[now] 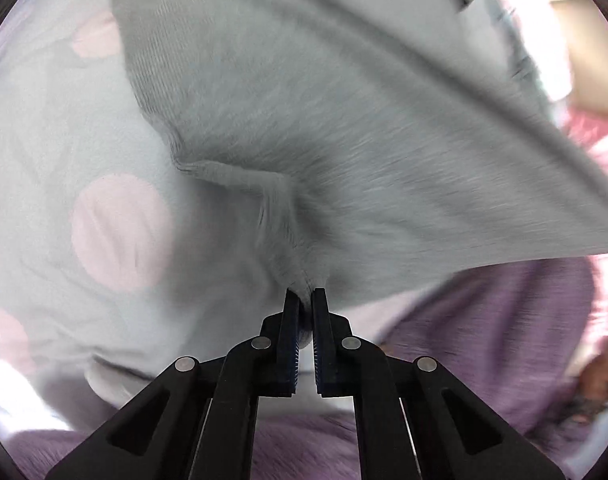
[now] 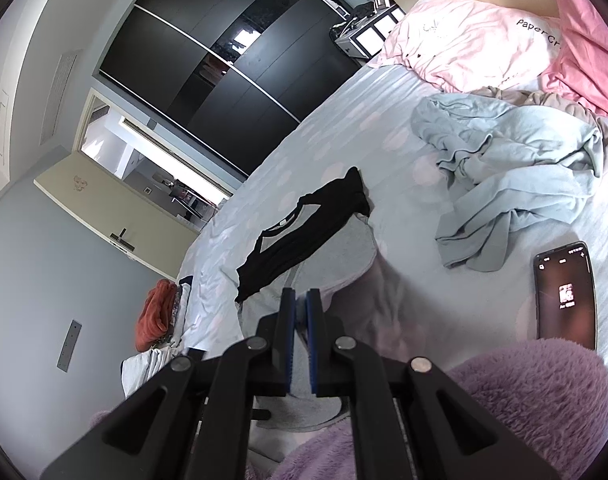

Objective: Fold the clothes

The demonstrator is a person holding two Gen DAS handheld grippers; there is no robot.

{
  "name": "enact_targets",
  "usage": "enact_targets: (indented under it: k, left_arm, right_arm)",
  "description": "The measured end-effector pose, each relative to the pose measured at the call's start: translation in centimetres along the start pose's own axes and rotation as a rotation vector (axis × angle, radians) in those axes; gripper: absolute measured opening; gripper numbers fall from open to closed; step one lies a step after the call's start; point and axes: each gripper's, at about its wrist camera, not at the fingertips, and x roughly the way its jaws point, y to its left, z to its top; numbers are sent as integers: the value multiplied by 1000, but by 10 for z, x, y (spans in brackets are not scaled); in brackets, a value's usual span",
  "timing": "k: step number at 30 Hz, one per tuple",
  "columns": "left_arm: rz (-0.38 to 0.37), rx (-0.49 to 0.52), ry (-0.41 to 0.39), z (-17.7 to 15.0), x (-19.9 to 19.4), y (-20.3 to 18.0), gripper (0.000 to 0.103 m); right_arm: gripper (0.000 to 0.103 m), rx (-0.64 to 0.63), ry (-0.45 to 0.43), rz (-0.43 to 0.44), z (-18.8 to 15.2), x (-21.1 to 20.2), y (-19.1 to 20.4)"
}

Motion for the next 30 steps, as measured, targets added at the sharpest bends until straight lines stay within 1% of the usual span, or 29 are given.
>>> enact_targets:
  k: [2,5,8,11,13,14,15,19,21,26,27,28,30]
  left_arm:
    - [-101,-2,-93,-14,-38,0,6]
    - [-229,-16,-253,-38,-100,6,6]
    - [-292,-44,-385,-52,-151,20,6]
    - [-330,-80,-481,-59,-185,36,5]
    - [-359,-84,-516,-64,-201,43,4]
    - [-370,-89,-534,-49,-216,46,4]
    - [-379,-86,-544,-49,-221,49,4]
    - [-407,-84,-577,-62,-224,60,4]
    - [-415,-83,-588,-60,-225,66,4]
    - [-445,-54,-633,-73,-240,62,3]
    - [-449,-48,-641,-77,-243,61,0]
    - [-458,-38,-648,-79,-247,60,0]
    - [-443,-28,-657,-79,-252,58,0]
  right_arm:
    - [5,5,-6,0,1,-3,-2]
    - [5,12,-12,6,2,-5,-2]
    - [5,8,-11,6,1,-5,0]
    - [5,10,-15,7,0,-7,2]
    - [5,9,-27,12,0,-11,5]
    - [5,8,-35,15,0,-14,6]
    - [5,3,-42,17,0,-16,9]
    - [5,-34,-71,22,1,-30,22]
    - [5,-44,-80,22,1,-36,28]
    - [5,-95,-109,15,-1,-54,46]
    - [5,-109,-114,13,-1,-57,51]
    - [5,-121,-118,13,-1,-60,54]
    - [5,-140,-118,12,0,-62,60]
